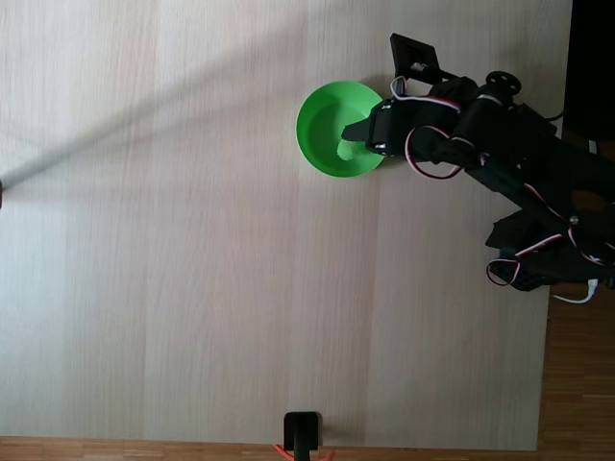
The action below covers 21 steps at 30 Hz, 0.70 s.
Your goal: Grasp a green pompom and put it in the green bowl.
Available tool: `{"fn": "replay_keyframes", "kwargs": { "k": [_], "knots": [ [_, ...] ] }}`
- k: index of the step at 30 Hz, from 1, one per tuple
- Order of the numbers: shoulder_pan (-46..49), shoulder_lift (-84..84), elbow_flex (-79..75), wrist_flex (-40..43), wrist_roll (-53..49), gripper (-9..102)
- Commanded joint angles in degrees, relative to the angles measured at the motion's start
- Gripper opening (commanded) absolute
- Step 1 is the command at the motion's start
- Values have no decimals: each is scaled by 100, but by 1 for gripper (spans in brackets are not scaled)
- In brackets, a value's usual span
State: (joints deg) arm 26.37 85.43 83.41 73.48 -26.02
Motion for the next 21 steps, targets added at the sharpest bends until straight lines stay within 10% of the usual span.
{"fn": "replay_keyframes", "kwargs": {
  "k": [1,21],
  "knots": [
    [-62,79,-237,-9,-9,20],
    [-2338,2821,1784,-325,642,-1]
  ]
}}
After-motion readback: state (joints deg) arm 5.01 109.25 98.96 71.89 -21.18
